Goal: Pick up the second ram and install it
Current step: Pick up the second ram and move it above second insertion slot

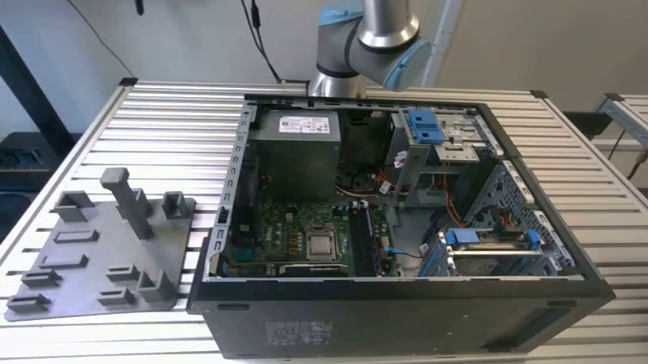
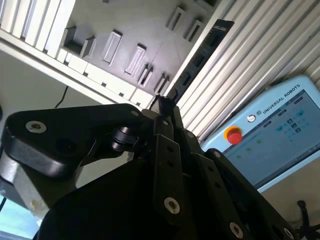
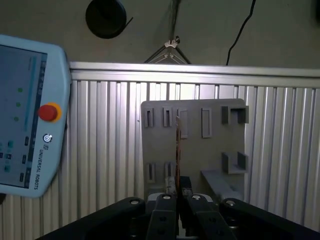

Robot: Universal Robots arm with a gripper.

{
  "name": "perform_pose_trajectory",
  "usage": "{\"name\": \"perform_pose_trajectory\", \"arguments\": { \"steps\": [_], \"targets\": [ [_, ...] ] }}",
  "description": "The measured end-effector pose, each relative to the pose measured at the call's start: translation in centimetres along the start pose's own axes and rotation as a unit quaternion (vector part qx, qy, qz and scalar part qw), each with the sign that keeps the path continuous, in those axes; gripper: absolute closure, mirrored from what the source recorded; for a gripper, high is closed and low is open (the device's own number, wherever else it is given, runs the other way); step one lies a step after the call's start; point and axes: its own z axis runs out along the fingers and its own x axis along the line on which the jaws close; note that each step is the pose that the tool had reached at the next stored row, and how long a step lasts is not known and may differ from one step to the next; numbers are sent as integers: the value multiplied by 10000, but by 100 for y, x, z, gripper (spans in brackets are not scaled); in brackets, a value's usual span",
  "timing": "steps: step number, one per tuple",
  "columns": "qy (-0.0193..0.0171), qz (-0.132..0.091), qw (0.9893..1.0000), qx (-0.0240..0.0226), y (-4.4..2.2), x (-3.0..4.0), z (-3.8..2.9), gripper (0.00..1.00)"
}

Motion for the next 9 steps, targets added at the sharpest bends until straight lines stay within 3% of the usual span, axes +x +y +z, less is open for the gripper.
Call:
{"name": "perform_pose_trajectory", "arguments": {
  "steps": [9],
  "targets": [
    [0,0,10000,0,-127,2,1,86]
  ]
}}
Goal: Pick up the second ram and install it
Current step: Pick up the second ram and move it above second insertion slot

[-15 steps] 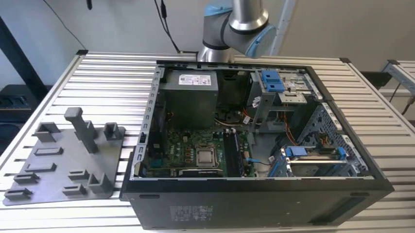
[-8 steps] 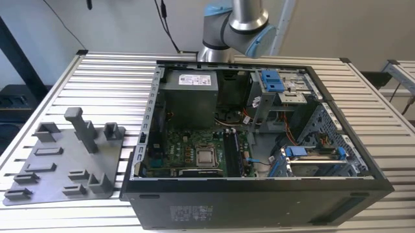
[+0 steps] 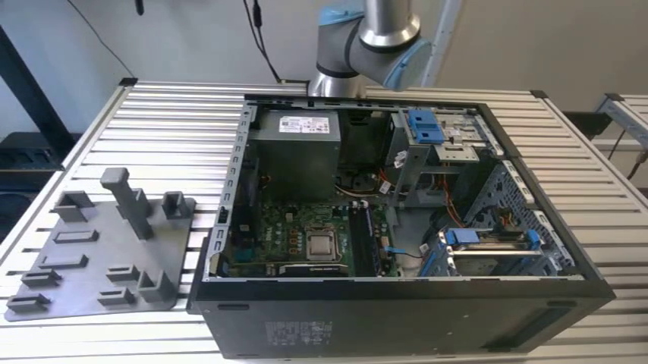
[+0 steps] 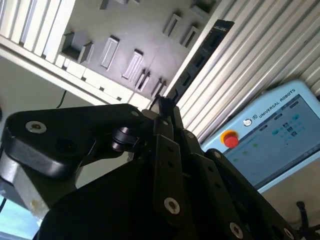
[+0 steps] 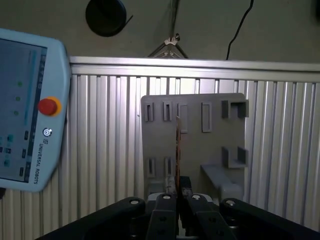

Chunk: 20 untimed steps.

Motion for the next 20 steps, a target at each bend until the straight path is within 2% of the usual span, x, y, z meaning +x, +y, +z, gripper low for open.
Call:
{"name": "perform_pose_trajectory", "arguments": {
  "steps": [3,10,20],
  "targets": [
    [0,0,10000,0,-44,1,0,86],
    [0,0,10000,-1,-198,3,1,86],
    [1,0,10000,-1,-347,5,1,86]
  ]
}}
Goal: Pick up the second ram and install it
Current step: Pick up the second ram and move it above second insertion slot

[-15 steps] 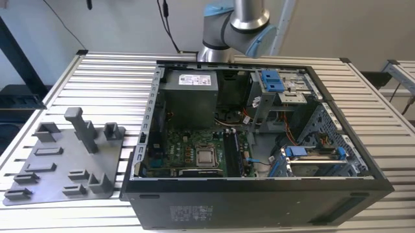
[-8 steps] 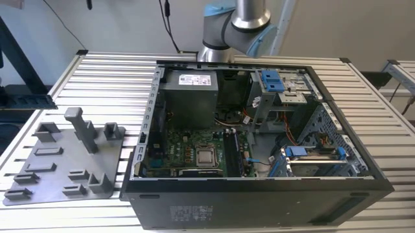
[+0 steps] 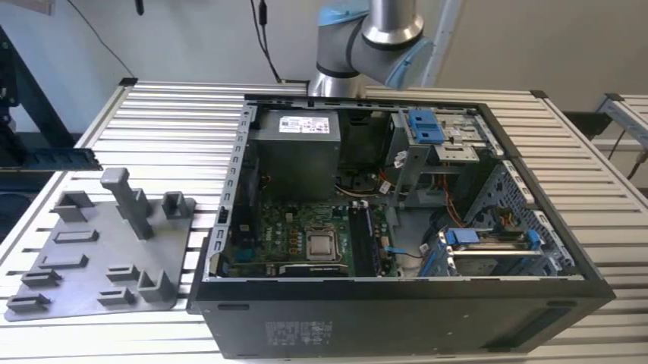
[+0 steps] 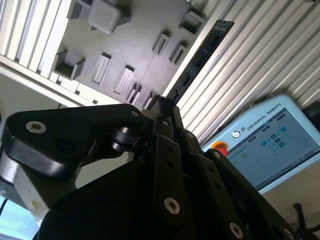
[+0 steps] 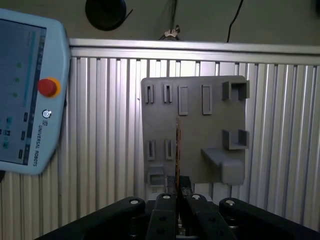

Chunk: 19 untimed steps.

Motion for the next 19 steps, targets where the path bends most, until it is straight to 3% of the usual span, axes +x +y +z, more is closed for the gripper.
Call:
{"name": "perform_pose_trajectory", "arguments": {
  "steps": [10,15,19],
  "targets": [
    [0,0,10000,0,-154,-1,1,86],
    [0,0,10000,0,-289,1,2,86],
    [0,0,10000,-2,-447,3,3,86]
  ]
}}
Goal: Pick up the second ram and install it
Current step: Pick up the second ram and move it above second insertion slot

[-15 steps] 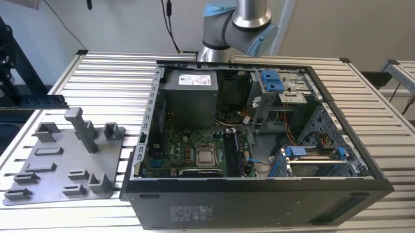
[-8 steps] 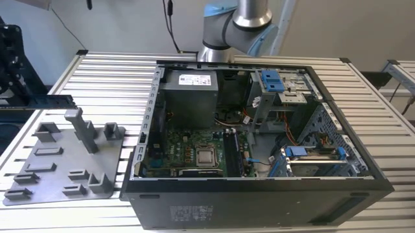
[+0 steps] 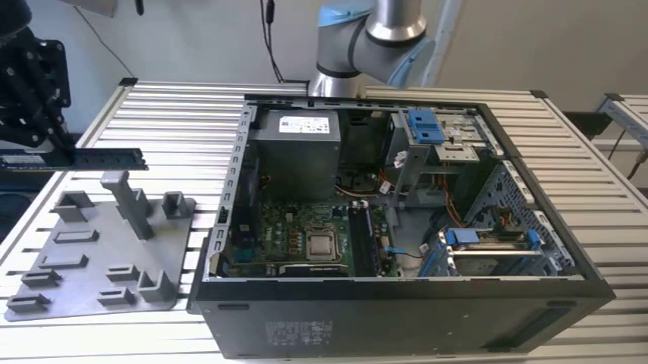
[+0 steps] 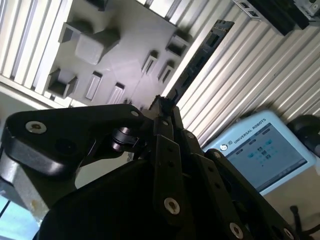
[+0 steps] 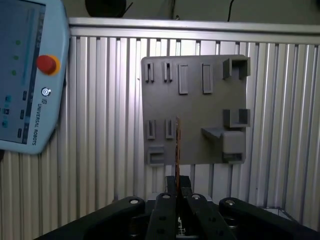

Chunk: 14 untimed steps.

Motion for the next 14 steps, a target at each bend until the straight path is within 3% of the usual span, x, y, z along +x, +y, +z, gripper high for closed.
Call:
{"name": "perform_pose_trajectory", "arguments": {
  "steps": [14],
  "targets": [
    [0,0,10000,-4,-529,8,2,86]
  ]
}}
